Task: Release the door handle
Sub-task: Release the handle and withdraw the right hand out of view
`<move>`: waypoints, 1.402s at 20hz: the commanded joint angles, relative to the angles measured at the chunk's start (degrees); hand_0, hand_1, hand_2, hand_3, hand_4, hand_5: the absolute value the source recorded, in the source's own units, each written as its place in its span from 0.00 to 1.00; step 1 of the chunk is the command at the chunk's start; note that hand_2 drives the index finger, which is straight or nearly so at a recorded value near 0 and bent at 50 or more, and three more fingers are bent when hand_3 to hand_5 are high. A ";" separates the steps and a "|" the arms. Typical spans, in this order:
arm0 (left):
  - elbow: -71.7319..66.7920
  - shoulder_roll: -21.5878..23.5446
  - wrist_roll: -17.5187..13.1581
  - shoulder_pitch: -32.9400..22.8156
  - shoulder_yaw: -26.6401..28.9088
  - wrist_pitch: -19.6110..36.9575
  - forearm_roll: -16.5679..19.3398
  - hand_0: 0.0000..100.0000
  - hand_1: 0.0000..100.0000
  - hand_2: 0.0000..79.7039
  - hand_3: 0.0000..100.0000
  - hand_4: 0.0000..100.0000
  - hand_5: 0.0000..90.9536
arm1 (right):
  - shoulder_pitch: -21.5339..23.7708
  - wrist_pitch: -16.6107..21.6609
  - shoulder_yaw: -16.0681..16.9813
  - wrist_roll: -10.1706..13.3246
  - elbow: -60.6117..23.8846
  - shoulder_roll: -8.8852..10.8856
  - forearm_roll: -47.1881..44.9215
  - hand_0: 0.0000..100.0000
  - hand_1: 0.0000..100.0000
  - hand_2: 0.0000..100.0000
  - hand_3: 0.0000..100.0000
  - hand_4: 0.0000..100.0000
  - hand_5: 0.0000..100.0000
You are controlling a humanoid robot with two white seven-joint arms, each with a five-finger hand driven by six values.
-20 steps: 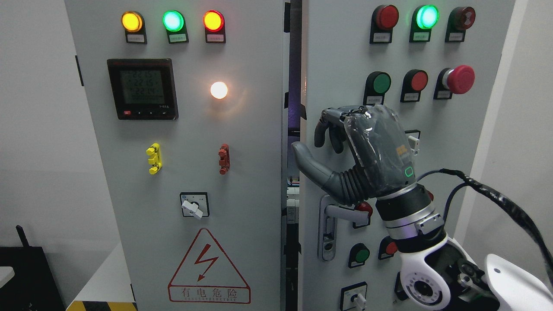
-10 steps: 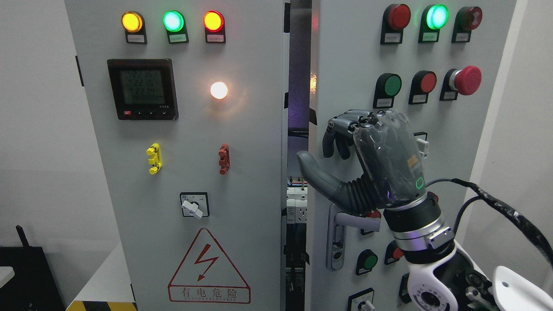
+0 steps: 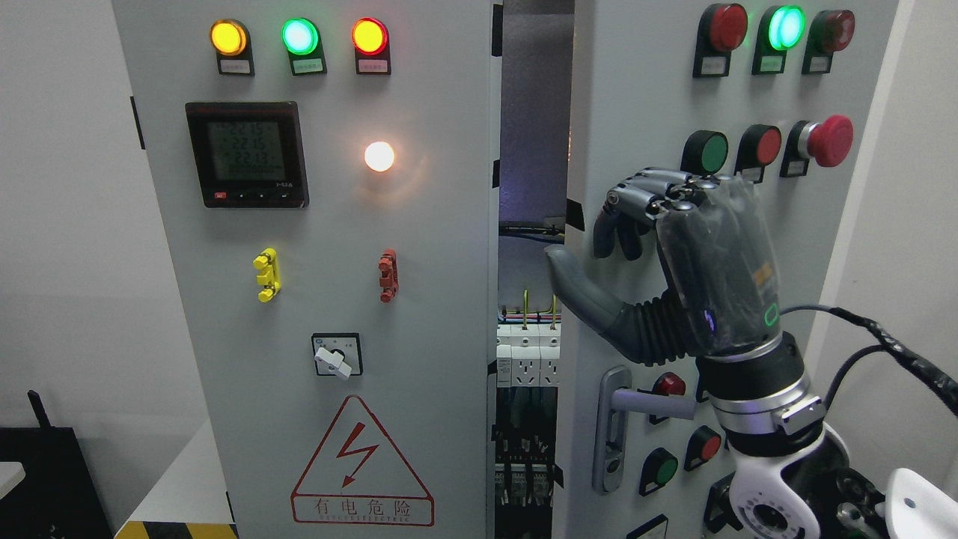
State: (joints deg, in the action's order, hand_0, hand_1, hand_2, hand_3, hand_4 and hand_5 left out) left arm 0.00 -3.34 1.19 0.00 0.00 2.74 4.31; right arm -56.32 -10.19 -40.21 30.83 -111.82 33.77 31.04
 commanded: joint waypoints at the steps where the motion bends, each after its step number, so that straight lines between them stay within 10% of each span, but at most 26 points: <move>1: -0.53 0.00 -0.04 0.18 0.09 -0.02 0.00 0.12 0.39 0.00 0.00 0.00 0.00 | 0.60 0.61 7.42 -0.15 -3.40 -0.64 1.22 0.42 0.37 0.78 1.00 0.97 0.98; 17: -0.53 0.00 -0.04 0.18 0.09 -0.02 0.00 0.12 0.39 0.00 0.00 0.00 0.00 | 8.77 7.12 24.12 -0.50 -7.62 -0.11 2.71 0.44 0.36 0.79 1.00 0.97 0.99; 28: -0.53 0.00 -0.04 0.18 0.09 -0.02 0.00 0.12 0.39 0.00 0.00 0.00 0.00 | 28.34 7.38 49.76 -0.33 -7.01 -0.46 2.62 0.46 0.35 0.79 1.00 0.98 0.99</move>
State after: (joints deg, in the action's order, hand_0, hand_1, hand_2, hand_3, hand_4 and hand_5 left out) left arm 0.00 -3.34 1.19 0.00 0.00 2.74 4.31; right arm -38.58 -2.84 -11.17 30.41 -118.58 33.61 33.69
